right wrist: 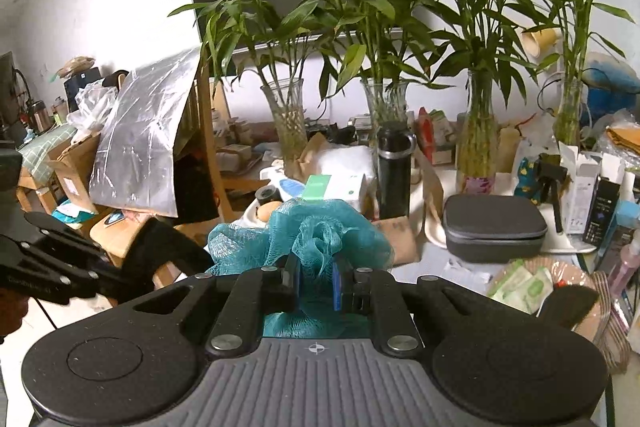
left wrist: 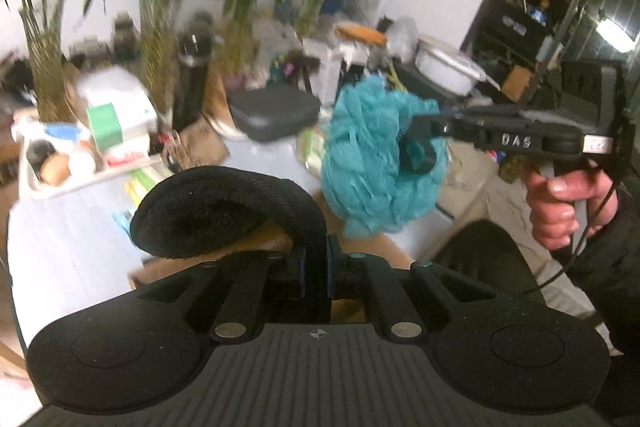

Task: Organize soft objects
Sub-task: 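Carry the sponge and headband in both grippers over the cardboard box, then lower both grippers into the box and release sponge and headband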

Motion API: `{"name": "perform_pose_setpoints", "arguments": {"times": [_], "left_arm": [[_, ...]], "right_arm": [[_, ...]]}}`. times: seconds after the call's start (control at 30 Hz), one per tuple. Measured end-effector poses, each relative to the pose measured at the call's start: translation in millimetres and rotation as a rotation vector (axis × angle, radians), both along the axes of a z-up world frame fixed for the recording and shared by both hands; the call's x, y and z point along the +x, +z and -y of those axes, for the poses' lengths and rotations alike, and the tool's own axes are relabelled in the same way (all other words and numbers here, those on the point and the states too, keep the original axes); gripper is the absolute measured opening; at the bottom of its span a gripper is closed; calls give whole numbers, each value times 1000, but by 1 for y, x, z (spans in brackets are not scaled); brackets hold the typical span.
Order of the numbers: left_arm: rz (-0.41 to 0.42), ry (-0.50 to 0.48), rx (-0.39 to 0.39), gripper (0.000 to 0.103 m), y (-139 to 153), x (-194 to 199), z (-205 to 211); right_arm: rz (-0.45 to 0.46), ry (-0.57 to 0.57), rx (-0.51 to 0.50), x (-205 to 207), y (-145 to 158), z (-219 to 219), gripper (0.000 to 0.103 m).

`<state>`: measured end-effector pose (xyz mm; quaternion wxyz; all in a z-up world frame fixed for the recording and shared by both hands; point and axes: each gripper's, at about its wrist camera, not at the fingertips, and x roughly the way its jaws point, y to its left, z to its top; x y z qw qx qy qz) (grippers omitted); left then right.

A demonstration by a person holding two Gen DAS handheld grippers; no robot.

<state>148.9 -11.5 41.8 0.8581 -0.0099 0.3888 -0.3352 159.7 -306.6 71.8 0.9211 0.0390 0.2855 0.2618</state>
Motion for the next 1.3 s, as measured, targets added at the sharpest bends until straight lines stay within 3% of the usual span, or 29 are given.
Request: {"name": "perform_pose_setpoints", "arguments": {"times": [0.23,0.27,0.33,0.37,0.4,0.57,0.87,1.0,1.03,1.07,1.1,1.17,1.3], "left_arm": [[-224,66,10,11,-37,23,-4],[-253,78,9,15,-41,27,-4],[-281,109,15,39,-47,29,-6],[-274,124,13,57,-48,28,-7],[-262,134,9,67,-47,26,-8],[-181,182,9,68,-38,7,-13],[21,280,135,68,-27,-31,-13],[75,305,166,68,-25,-42,-16],[82,308,172,68,-25,-45,-17],[88,310,178,68,-25,-47,-18],[94,311,185,68,-26,-49,-18],[105,318,195,68,-28,-52,-20],[103,344,196,68,-33,-56,-26]], "right_arm": [[-26,2,10,-7,-6,0,17],[-28,1,11,-8,-7,0,17],[-34,1,14,-9,-8,0,17],[-36,1,15,-10,-8,1,17],[-38,0,17,-11,-9,1,17],[-45,1,26,-13,-11,3,17],[-62,20,20,-13,-17,-6,17],[-44,42,3,-14,-18,-14,18],[-38,48,-11,-14,-20,-17,25],[-43,61,-38,-13,-24,-21,43],[-58,75,-63,-12,-28,-25,72],[-58,78,-70,-13,-35,-28,87],[-80,47,-49,-12,-43,-24,101]]}}
